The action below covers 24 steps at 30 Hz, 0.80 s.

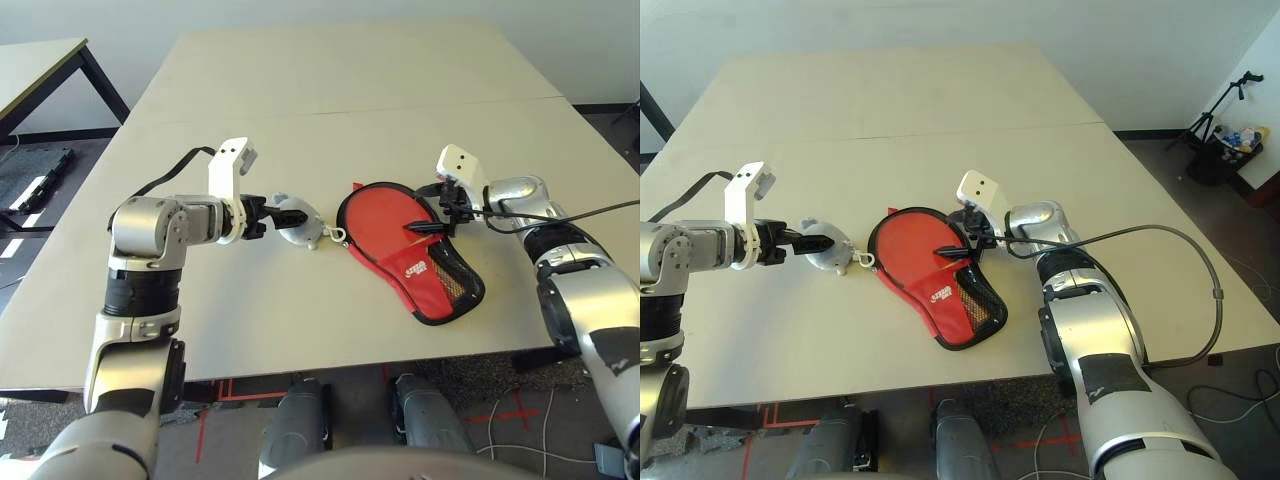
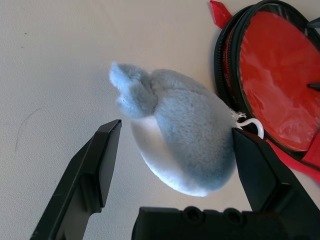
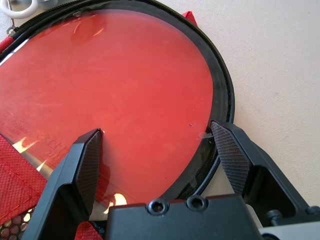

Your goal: Store the ping-pong paddle in its case and zip it.

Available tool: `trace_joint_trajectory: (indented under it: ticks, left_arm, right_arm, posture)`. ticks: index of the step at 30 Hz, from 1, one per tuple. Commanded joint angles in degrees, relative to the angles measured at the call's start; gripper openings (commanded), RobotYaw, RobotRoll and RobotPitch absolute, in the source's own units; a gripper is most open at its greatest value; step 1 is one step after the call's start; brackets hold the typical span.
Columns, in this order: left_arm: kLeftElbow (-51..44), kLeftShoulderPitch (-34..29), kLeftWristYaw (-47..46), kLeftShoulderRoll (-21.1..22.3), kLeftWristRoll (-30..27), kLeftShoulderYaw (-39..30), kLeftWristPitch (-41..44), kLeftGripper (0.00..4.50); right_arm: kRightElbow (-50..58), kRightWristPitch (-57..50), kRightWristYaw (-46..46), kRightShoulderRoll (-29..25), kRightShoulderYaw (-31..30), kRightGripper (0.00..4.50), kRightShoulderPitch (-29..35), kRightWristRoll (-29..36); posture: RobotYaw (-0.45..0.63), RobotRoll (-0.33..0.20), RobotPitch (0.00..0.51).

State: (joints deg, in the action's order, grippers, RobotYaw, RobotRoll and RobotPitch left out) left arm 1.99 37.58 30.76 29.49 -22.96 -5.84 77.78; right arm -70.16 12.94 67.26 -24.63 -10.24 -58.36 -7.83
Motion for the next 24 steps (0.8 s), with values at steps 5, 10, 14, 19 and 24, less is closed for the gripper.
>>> trace_joint_trajectory:
  ticks: [5,10,14,19,24]
  left_arm:
    - [3.2,1.8,-1.9,-1.1,-0.1,-1.3,-2.1,3.56]
    - [4.6,3.2,-2.1,-0.7,-0.2,-1.7,-3.2,2.00]
    - [5.9,4.3,-2.2,-0.5,0.1,-1.5,-4.8,0.68]
    - [7.4,5.4,-2.5,-0.9,0.6,-0.9,-7.0,0.03]
    - [11.3,7.7,-3.7,-1.6,2.4,0.1,-11.3,0.03]
  right_arm:
    - [-1.6,-0.2,-1.5,0.5,-2.3,4.50,2.9,-3.2]
    - [-1.6,0.1,-1.9,0.4,-2.9,4.50,3.2,-3.8]
    - [-1.4,0.4,-2.1,0.4,-3.5,4.50,3.4,-4.4]
    - [-1.4,0.7,-2.4,0.3,-3.9,4.50,3.7,-5.0]
    - [-1.3,0.6,-2.6,0.4,-4.0,4.50,4.0,-5.7]
  posture:
    - [0.04,0.000,0.111]
    - [0.04,0.000,0.111]
    - [0.04,0.000,0.113]
    - [0.04,0.000,0.113]
    - [0.04,0.000,0.113]
